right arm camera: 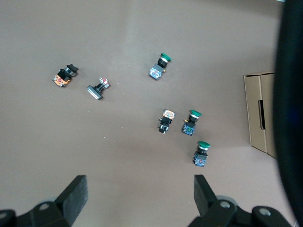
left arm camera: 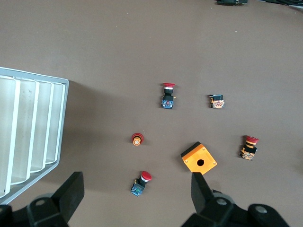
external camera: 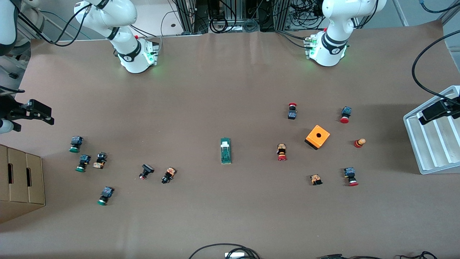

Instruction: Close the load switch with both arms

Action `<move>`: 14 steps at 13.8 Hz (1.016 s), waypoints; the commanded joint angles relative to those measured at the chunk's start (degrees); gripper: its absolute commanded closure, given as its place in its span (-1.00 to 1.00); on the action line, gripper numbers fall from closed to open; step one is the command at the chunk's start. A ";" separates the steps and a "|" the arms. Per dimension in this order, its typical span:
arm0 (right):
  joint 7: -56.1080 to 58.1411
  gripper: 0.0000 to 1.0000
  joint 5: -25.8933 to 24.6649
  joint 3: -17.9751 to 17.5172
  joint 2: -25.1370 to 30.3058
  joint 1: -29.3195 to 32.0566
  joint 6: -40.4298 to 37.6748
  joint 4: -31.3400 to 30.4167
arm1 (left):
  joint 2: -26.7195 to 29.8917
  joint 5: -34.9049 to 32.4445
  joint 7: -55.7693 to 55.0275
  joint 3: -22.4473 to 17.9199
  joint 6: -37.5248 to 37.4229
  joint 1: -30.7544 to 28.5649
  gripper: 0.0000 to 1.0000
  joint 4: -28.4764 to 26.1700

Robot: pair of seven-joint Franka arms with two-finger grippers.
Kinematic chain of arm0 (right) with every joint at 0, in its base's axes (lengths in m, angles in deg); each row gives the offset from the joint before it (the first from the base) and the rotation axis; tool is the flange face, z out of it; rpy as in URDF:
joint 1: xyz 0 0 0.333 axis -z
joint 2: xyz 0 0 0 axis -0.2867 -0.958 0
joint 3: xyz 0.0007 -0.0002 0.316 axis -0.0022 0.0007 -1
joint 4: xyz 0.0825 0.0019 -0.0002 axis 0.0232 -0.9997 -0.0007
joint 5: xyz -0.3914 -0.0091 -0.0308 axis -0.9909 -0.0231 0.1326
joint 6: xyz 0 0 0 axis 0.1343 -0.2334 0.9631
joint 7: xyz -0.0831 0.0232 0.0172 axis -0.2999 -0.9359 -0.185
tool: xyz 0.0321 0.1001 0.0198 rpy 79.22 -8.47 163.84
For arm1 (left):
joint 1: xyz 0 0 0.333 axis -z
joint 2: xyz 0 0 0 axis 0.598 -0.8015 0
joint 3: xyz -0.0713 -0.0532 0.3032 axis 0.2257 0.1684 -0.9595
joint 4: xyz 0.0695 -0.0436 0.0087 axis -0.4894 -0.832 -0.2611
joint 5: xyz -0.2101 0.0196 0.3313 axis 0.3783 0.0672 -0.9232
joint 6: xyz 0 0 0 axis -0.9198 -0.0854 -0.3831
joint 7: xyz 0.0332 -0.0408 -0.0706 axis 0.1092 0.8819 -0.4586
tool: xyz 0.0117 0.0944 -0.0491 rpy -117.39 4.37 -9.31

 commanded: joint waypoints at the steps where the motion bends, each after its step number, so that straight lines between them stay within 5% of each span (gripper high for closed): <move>1: 0.31 -1.00 -2.00 0.13 -0.51 -1.22 -0.41 0.76 | -0.38 0.85 0.81 0.23 -0.44 1.21 -1.00 1.87; 10: -0.22 -1.00 -1.21 0.04 -1.30 -1.49 -1.38 0.76 | -3.45 0.42 0.55 2.15 -3.96 4.56 -1.00 1.52; 14: -2.59 -1.00 3.36 0.13 -1.47 -2.28 -1.65 0.76 | -3.63 0.24 0.73 2.60 -4.14 4.47 -1.00 1.43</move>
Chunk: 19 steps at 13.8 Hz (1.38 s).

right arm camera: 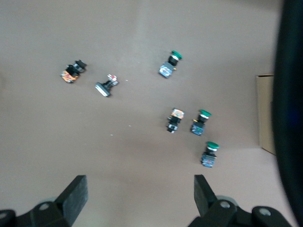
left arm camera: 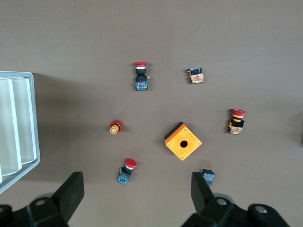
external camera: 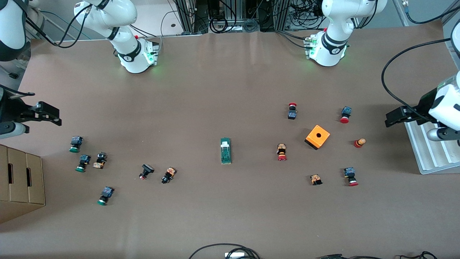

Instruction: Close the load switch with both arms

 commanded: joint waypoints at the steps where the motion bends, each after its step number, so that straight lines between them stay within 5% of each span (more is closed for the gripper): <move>1: -1.69 -1.00 1.58 0.18 -0.51 -0.52 -1.17 0.77 | -0.13 0.15 0.79 0.09 -1.30 -0.13 -1.00 0.84; 14: -0.46 -1.00 0.44 0.79 -0.86 0.27 -1.17 1.03 | -0.92 -2.91 1.76 4.66 -1.47 0.05 -1.00 0.31; 19: -0.37 -1.00 -3.51 0.71 -1.65 -0.17 -0.73 1.03 | -0.57 -3.98 0.80 8.17 1.24 -0.04 -1.00 0.39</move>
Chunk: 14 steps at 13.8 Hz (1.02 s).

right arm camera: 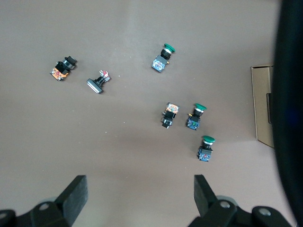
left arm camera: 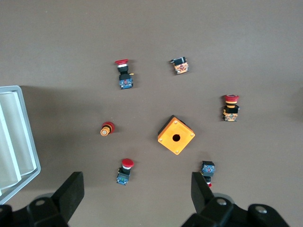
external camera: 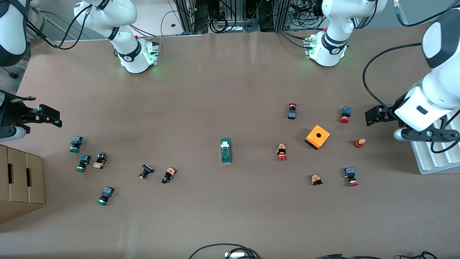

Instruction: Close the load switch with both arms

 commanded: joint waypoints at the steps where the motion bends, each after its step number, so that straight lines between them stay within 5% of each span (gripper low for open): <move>1: 0.19 -1.00 -1.46 0.00 -1.00 -0.27 -0.27 1.03 | 0.09 -0.91 -0.58 2.09 1.96 -0.08 -1.00 0.57; 6: 0.19 -1.00 -1.37 0.00 -1.18 -0.27 -0.18 1.03 | 0.43 -2.92 -8.74 7.98 5.83 0.01 -1.00 -1.45; 9: 0.19 -1.00 -1.37 0.00 -1.18 -0.27 -0.18 1.03 | 1.57 -8.01 -21.88 15.43 5.84 0.01 -1.00 -3.11; 14: 0.27 -1.00 -1.37 -0.09 -1.18 -0.27 -0.27 1.03 | 9.30 -11.90 -29.24 24.59 2.68 0.01 -1.00 -3.74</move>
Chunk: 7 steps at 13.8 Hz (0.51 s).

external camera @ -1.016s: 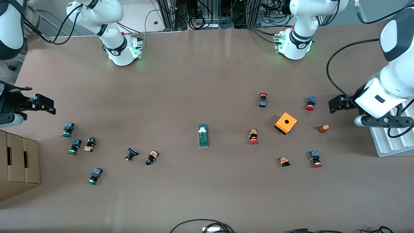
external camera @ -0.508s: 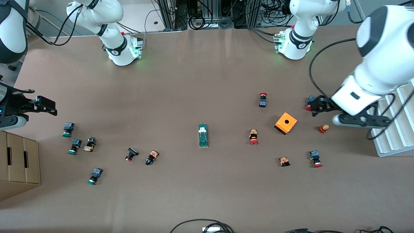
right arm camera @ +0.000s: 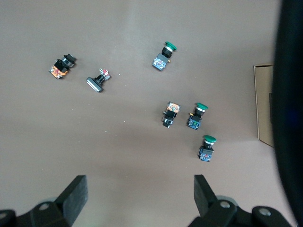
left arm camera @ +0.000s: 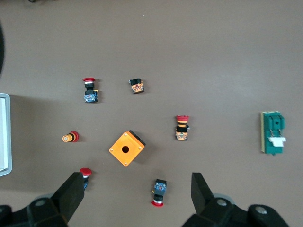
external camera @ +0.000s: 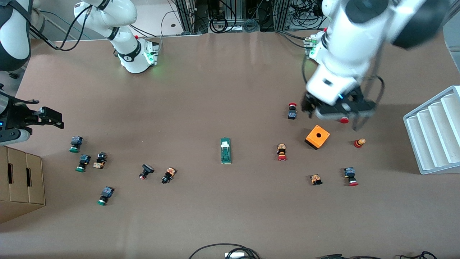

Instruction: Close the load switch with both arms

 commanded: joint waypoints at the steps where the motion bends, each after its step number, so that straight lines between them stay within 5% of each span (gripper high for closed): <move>1: 0.23 -1.00 -1.36 -0.03 -0.41 -0.20 -0.29 1.02 | 6.06 -0.74 -0.73 2.65 -0.97 -0.91 -1.00 -2.21; 7: 0.23 -1.00 -1.36 -0.03 -0.59 -0.28 -0.21 1.02 | 8.18 -6.17 -19.42 9.96 -0.10 3.47 -1.00 -7.12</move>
